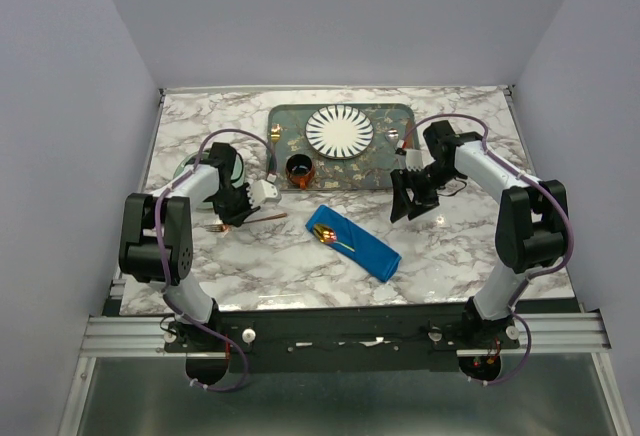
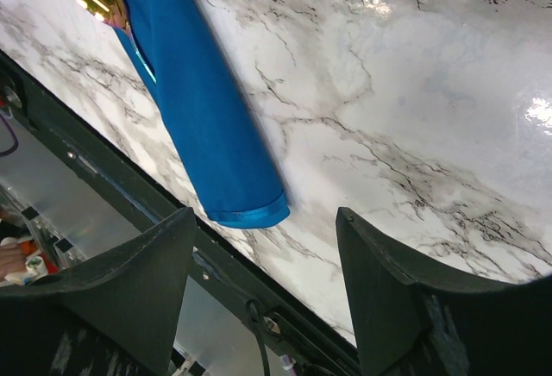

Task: Fold the napkin into a case and place the utensils inside
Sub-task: Pick up the fork from the center of the board.

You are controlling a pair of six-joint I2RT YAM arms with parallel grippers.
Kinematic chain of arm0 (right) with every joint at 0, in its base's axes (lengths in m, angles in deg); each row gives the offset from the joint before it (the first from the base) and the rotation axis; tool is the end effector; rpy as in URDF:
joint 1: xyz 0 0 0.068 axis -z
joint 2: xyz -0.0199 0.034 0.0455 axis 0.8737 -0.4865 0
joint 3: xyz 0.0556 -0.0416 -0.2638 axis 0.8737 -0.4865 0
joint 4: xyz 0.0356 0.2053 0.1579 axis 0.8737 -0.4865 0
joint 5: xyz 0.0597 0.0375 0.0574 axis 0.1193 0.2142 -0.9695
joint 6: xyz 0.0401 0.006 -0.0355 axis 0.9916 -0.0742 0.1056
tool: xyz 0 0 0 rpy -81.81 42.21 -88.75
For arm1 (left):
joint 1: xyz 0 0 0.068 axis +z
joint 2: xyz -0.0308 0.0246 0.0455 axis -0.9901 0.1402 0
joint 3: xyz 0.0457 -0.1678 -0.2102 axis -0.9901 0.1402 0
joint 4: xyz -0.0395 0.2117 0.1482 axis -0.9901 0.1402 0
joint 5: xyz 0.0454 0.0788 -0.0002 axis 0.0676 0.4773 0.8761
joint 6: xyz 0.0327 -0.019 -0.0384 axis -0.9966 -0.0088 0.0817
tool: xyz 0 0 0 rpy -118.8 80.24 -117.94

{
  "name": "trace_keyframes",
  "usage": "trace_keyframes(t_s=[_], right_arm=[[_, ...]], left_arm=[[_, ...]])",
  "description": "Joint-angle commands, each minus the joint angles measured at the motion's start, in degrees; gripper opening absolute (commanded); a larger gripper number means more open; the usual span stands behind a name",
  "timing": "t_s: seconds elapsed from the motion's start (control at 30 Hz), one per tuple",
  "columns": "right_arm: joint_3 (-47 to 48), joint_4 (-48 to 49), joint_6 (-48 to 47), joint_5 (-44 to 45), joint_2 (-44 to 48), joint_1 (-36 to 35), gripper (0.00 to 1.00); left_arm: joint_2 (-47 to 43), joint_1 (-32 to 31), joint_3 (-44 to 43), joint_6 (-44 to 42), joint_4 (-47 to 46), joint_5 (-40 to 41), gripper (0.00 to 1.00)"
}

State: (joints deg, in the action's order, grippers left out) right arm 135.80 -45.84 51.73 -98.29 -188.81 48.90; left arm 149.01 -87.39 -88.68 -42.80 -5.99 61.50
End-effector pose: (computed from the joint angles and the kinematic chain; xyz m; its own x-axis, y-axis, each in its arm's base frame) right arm 0.3126 0.0866 0.2075 -0.9294 -0.3248 -0.1751 -0.3668 0.7619 0.5338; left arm 0.2890 -0.0390 0.1650 -0.3396 0.8777 -0.3382 0.9370 0.3469 -0.0405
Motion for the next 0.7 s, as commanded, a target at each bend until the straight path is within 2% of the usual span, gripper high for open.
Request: trace_keyframes(t_s=[0.0,0.03,0.2,0.3,0.5,0.67], right_arm=[[1.0,-0.7,-0.4,1.4,-0.7,0.2,0.74],[1.1,-0.6,-0.4,1.3,-0.8,0.2,0.74],[1.7,-0.7,-0.3,1.0,-1.2,0.3,0.74],[1.7,-0.7,-0.4,1.1,-1.0,0.2,0.74],[2.0,-0.7,-0.4,0.8,-1.2,0.3,0.74],[2.6,-0.7,-0.3,0.5,-1.1,0.2,0.79]], left_arm=[[-0.3,-0.4,1.4,-2.9,2.3,-2.6,0.04],[-1.2,-0.8,0.9,-3.1,2.7,-2.3,0.00],[-3.7,-2.9,-8.5,-4.3,8.5,0.6,0.00],[-7.7,-4.9,-10.9,-10.6,9.3,2.6,0.00],[-14.4,-15.5,-10.7,-20.5,7.8,6.1,0.00],[-11.4,-22.8,-15.2,-23.0,7.7,6.3,0.00]])
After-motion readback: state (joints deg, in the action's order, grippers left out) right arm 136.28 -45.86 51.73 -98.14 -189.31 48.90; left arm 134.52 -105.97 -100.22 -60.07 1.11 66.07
